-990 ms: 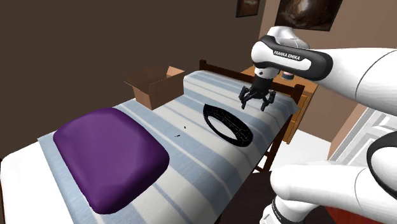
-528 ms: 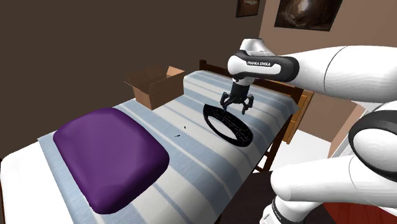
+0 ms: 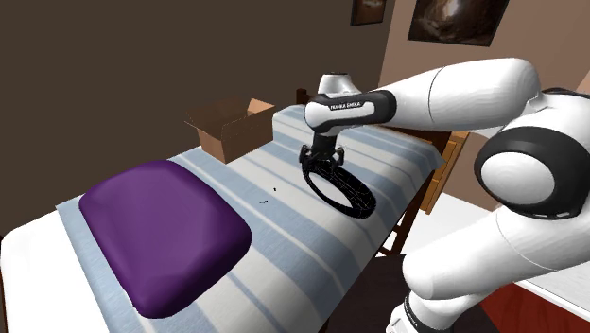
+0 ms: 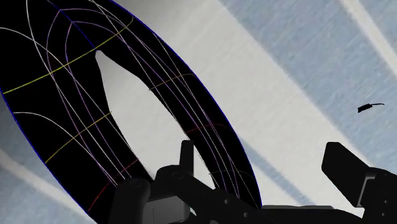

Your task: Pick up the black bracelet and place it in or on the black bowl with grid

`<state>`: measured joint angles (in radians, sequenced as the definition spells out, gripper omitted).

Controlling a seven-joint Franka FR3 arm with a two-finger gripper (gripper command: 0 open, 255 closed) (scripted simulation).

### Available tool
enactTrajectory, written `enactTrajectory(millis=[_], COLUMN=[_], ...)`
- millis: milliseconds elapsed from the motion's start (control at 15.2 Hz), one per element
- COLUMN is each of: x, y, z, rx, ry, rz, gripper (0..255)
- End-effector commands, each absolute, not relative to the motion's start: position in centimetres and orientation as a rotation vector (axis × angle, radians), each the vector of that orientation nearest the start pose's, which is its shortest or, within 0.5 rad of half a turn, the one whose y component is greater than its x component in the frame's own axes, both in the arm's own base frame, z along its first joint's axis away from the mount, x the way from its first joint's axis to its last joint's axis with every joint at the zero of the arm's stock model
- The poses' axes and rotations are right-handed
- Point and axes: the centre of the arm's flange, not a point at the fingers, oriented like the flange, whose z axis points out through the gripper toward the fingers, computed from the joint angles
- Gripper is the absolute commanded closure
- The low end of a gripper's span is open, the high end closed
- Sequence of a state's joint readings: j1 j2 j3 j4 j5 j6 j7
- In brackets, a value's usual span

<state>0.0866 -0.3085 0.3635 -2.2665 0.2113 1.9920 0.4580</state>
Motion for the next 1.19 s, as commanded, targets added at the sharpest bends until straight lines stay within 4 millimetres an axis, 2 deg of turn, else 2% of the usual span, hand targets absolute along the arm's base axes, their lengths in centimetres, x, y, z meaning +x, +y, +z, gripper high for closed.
enactTrajectory(millis=[0,924,1122], x=[41.8,49.7,49.9], y=[24.0,38.6,39.0], z=[46.3,37.4,36.1], rx=[-3.056,-3.099,-3.100], ry=[0.166,0.165,0.164], rz=[0.024,-0.016,-0.017], gripper=[0,0,0])
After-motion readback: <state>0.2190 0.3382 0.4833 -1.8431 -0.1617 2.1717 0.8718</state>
